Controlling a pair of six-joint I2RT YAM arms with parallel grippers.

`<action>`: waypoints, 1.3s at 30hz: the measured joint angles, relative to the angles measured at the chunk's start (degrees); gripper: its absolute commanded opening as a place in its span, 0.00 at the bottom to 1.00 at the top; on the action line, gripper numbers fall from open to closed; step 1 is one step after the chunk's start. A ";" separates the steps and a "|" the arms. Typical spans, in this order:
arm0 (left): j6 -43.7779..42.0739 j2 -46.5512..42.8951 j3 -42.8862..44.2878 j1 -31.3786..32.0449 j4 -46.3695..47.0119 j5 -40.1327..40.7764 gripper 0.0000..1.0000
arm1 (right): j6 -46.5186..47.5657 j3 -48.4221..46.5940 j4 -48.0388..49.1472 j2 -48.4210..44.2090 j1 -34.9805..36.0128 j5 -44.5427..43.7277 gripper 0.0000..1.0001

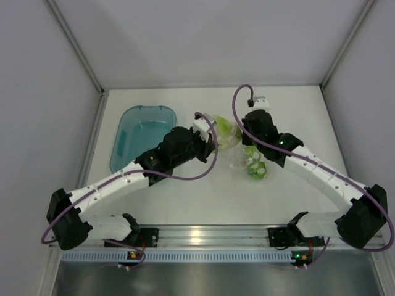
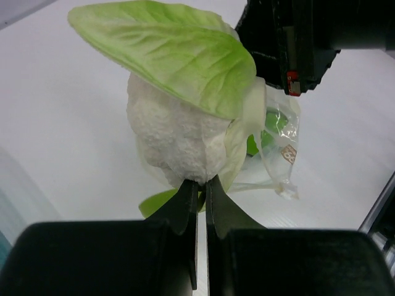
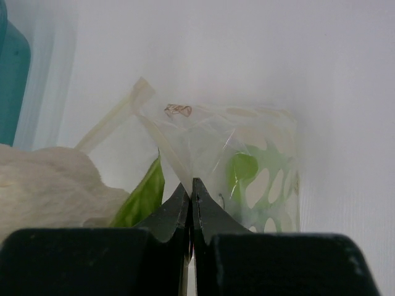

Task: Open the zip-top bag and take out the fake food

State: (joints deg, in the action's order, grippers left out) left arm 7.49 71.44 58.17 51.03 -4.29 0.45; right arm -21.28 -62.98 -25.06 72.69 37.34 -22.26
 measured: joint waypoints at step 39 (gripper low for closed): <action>15.78 12.90 1.90 -40.98 -11.10 28.09 0.03 | 0.31 3.37 -4.57 -15.32 -0.13 0.35 0.00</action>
State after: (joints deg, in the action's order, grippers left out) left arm 23.27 84.33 60.07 10.04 -15.40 28.53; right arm -20.97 -59.61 -29.63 57.36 37.21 -21.91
